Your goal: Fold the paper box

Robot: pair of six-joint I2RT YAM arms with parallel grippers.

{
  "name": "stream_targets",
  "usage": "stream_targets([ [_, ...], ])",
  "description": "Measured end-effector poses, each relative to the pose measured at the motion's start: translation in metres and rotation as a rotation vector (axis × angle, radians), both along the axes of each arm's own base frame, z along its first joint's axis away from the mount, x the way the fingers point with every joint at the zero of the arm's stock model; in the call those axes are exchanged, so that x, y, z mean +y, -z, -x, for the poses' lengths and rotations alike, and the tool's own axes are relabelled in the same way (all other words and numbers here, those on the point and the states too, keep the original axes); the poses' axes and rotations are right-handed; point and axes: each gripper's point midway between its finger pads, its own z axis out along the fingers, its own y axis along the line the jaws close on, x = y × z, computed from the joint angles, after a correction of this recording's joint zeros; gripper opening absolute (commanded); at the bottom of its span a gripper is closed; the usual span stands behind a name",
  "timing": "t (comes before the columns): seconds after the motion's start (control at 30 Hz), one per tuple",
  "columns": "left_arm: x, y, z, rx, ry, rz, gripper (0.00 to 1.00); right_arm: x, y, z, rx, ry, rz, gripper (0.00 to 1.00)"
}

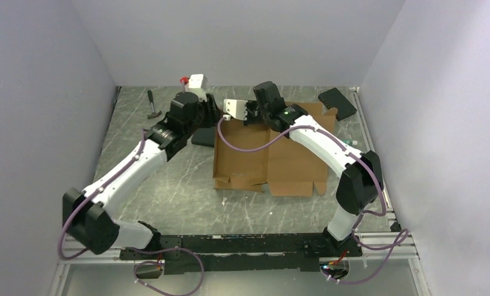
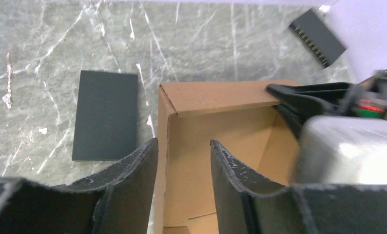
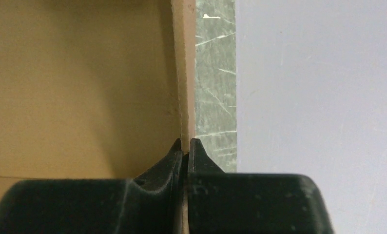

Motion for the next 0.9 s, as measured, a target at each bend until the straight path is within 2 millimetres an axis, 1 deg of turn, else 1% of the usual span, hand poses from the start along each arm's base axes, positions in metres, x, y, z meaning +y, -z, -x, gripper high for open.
stream_targets([
  [0.07, 0.005, -0.021, 0.01, -0.037, 0.0, 0.036, 0.57, -0.002, 0.0, -0.001, 0.006, 0.01, -0.008, 0.0],
  [0.13, 0.012, -0.037, 0.023, -0.066, -0.001, 0.071, 0.66, -0.003, 0.001, -0.002, 0.014, 0.02, -0.017, 0.0],
  [0.2, 0.021, -0.044, 0.039, -0.078, -0.005, 0.089, 0.75, -0.005, 0.003, -0.001, 0.03, 0.027, -0.027, 0.0],
  [0.23, 0.026, -0.044, 0.047, -0.076, -0.007, 0.094, 0.8, -0.007, 0.005, 0.0, 0.045, 0.035, -0.032, 0.0],
  [0.27, 0.031, -0.042, 0.056, -0.07, -0.011, 0.103, 0.82, -0.009, 0.007, 0.001, 0.067, 0.043, -0.039, 0.0],
  [0.33, 0.04, -0.03, 0.074, -0.043, -0.015, 0.107, 0.85, -0.014, 0.013, 0.003, 0.117, 0.066, -0.051, 0.0],
  [0.4, 0.049, -0.011, 0.092, 0.004, -0.016, 0.11, 0.86, -0.02, 0.019, 0.004, 0.186, 0.101, -0.072, 0.0],
  [0.5, 0.054, 0.017, 0.115, 0.084, -0.007, 0.122, 0.87, -0.031, 0.033, 0.004, 0.293, 0.154, -0.105, 0.0],
  [0.6, 0.054, 0.039, 0.133, 0.158, 0.011, 0.153, 0.87, -0.042, 0.052, 0.012, 0.4, 0.191, -0.113, 0.0],
  [0.63, 0.053, 0.045, 0.137, 0.178, 0.017, 0.165, 0.87, -0.045, 0.059, 0.016, 0.429, 0.198, -0.112, 0.0],
  [0.77, 0.046, 0.069, 0.152, 0.256, 0.042, 0.21, 0.86, -0.05, 0.094, 0.045, 0.561, 0.206, -0.082, 0.0],
  [0.87, 0.042, 0.083, 0.154, 0.307, 0.049, 0.213, 0.85, -0.053, 0.117, 0.063, 0.632, 0.214, -0.054, 0.0],
  [0.9, 0.04, 0.087, 0.153, 0.325, 0.05, 0.212, 0.84, -0.054, 0.123, 0.066, 0.645, 0.215, -0.047, 0.0],
])
